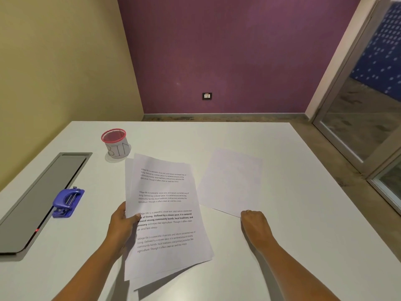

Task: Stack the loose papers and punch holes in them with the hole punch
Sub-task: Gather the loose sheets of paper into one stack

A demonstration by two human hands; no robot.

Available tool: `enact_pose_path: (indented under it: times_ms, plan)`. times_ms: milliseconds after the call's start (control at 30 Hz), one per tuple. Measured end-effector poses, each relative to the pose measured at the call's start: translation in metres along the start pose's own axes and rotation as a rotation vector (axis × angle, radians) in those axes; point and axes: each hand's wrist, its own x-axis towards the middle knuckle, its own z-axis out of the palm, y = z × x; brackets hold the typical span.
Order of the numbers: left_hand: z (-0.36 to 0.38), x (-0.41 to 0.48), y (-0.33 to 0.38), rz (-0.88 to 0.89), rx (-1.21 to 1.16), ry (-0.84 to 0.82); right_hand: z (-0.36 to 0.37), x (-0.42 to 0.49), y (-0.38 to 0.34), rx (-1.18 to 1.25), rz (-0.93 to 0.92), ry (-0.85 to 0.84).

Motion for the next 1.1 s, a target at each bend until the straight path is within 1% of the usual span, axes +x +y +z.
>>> enact_pose_path:
  times_ms: [67, 100, 233, 300, 367, 433, 500, 533, 600, 733, 867, 933, 1000, 1100]
  plan:
    - [-0.002, 0.001, 0.001, 0.000, -0.003, 0.005, 0.006, 0.006, 0.004, 0.021, -0.003, 0.031]
    - [-0.002, 0.002, 0.001, 0.000, -0.004, 0.008, 0.002, 0.007, 0.005, 0.048, -0.004, 0.017]
    - [-0.005, 0.001, 0.004, 0.000, -0.010, 0.027, -0.038, 0.011, -0.007, 0.088, 0.179, 0.039]
    - [-0.006, 0.001, 0.006, 0.009, -0.026, 0.037, -0.057, 0.021, -0.006, 0.091, 0.202, 0.185]
    - [-0.008, 0.000, 0.009, 0.021, -0.035, 0.042, -0.077, 0.032, -0.003, 0.044, 0.220, 0.289]
    - [-0.008, -0.001, 0.013, 0.031, -0.043, 0.046, -0.096, 0.043, 0.001, 0.089, 0.195, 0.412]
    - [-0.007, -0.003, 0.016, 0.042, -0.039, 0.051, -0.117, 0.050, 0.003, 0.216, 0.125, 0.516]
    - [-0.007, -0.004, 0.018, 0.048, -0.037, 0.055, -0.131, 0.053, 0.004, 0.275, 0.090, 0.539]
    - [-0.008, -0.007, 0.021, 0.054, -0.032, 0.054, -0.155, 0.056, -0.002, 0.361, 0.024, 0.542]
    - [-0.010, -0.015, 0.028, 0.062, -0.029, -0.012, -0.198, 0.059, -0.018, 0.616, -0.028, 0.565]
    - [-0.010, -0.021, 0.032, 0.049, -0.066, -0.072, -0.231, 0.055, -0.033, 0.898, -0.064, 0.514]
    - [-0.012, -0.020, 0.030, 0.027, -0.111, -0.085, -0.243, 0.055, -0.040, 1.005, -0.050, 0.523]
    - [-0.013, -0.021, 0.026, -0.003, -0.160, -0.094, -0.252, 0.056, -0.046, 1.108, 0.002, 0.591]
    - [-0.011, -0.023, 0.016, -0.040, -0.236, -0.097, -0.256, 0.062, -0.050, 1.294, 0.224, 0.773]
